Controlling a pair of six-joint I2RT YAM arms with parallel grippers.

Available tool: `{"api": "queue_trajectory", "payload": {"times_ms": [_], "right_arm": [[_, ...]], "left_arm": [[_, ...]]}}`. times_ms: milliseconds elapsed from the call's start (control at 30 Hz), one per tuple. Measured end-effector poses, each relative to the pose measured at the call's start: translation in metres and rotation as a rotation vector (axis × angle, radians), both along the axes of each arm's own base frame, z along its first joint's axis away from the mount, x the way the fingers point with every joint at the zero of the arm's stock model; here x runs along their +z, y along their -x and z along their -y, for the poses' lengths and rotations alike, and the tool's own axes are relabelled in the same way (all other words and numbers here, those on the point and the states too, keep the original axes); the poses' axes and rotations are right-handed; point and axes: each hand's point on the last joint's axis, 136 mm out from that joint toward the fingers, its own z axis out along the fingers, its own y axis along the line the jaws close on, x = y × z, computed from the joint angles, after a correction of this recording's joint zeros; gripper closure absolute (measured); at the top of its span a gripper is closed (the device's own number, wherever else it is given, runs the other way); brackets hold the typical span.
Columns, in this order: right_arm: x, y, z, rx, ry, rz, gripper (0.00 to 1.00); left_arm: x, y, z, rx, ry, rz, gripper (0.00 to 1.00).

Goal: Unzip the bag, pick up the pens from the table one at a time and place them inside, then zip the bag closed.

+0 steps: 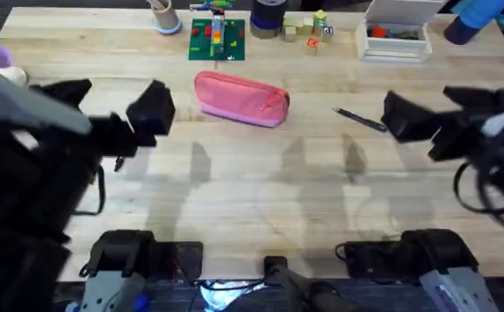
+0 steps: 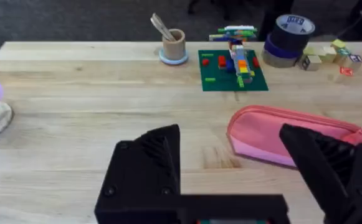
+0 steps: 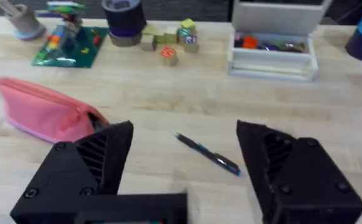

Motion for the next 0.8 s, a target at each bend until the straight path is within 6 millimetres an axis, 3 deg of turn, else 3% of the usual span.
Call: {"api": "queue_trajectory", "payload": {"times_ms": [100,333,800], "right_arm": [[0.018,-0.012,-0.008,0.043,-0.021,-0.079,0.005],[0.025,-0.028,-0.012,0.060,-0.032,-0.211,0.006],[0.025,-0.039,-0.013,0.068,-0.038,-0.282,0.005]], "left_arm": [[0.013,-0.023,0.010,-0.055,0.019,-0.103,0.007],[-0.003,-0.055,0.026,-0.157,0.036,-0.334,0.007],[-0.025,-0.083,0.037,-0.248,0.039,-0.634,0.007]]}}
